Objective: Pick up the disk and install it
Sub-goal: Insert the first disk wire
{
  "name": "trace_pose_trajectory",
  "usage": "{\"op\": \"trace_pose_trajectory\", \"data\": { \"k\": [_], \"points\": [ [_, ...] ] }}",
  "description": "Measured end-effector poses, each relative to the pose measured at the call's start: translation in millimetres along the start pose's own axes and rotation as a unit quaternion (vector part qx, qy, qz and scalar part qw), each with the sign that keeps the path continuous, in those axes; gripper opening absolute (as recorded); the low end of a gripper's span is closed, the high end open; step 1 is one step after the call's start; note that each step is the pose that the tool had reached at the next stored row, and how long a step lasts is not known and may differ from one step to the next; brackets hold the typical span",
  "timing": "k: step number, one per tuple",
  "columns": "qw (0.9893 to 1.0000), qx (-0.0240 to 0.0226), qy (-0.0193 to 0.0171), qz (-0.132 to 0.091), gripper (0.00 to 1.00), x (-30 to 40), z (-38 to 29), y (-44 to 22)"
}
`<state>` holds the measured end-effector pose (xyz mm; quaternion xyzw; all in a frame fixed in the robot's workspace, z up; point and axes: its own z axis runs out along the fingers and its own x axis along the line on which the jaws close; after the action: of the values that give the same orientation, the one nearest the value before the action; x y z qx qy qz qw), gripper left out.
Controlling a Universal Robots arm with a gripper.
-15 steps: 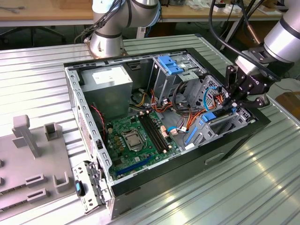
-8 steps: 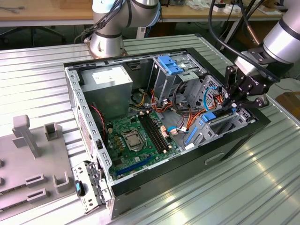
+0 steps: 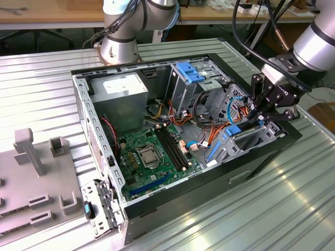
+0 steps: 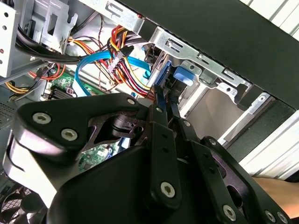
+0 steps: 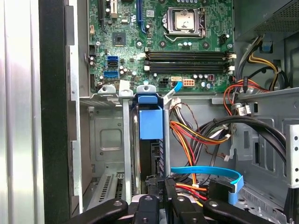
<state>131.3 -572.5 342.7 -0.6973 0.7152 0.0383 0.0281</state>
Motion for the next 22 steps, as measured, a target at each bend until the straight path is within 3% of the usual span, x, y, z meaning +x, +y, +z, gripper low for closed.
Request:
{"op": "trace_pose_trajectory", "data": {
  "k": [9, 13, 22],
  "points": [
    [1.0, 0.0, 0.0, 0.0, 0.17, 0.3, 2.4, 0.0],
    [1.0, 0.0, -0.0002, 0.0, 0.17, -0.2, -3.5, 0.0],
    [1.0, 0.0, -0.0001, 0.0, 0.17, -0.1, -2.7, 0.0]
  ]
}}
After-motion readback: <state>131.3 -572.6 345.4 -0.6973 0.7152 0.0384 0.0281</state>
